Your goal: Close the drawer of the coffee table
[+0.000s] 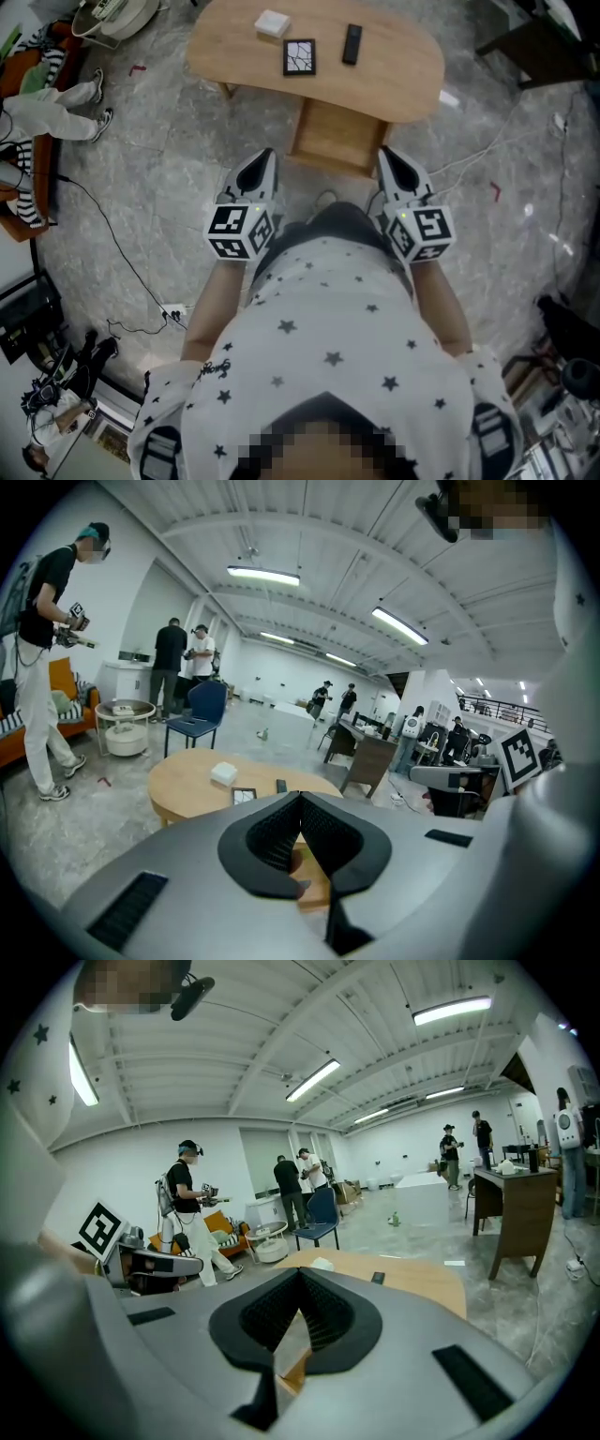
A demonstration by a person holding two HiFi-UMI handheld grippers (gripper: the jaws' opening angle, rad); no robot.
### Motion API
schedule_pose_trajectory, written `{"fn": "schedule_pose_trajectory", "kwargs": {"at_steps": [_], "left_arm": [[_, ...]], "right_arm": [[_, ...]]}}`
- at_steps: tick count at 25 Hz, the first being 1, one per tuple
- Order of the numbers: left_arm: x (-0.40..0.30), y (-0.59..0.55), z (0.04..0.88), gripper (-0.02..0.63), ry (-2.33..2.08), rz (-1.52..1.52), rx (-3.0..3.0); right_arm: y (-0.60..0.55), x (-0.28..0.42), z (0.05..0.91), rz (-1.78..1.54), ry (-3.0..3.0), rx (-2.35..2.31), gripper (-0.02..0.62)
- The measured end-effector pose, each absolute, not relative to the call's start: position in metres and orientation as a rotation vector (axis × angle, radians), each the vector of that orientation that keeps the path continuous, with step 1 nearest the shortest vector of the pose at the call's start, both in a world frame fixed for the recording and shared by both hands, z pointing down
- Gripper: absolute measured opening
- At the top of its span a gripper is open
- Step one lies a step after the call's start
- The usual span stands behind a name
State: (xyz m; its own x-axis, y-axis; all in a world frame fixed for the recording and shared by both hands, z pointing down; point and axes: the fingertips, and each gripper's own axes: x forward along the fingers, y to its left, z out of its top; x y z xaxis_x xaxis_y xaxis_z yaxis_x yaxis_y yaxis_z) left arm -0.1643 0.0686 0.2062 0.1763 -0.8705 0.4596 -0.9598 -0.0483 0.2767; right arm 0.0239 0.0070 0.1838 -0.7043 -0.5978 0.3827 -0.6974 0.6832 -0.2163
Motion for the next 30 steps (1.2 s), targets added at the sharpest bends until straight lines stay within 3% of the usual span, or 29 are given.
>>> {"fn": "schedule_pose_trajectory", "kwargs": {"at_steps": [17,30], "left_arm": [[-0.157,0.045,0.255,0.009,-1.598,0.366,1.948],[-0.169,0.021,0.326,0.009,-1.498,0.470,1.954]], "right_arm": [[0.009,0.075,0.235,0.586,-2.443,1.214,0.008],[0.011,0.076,0.303,0.665,-2.329,1.237,0.008]]}}
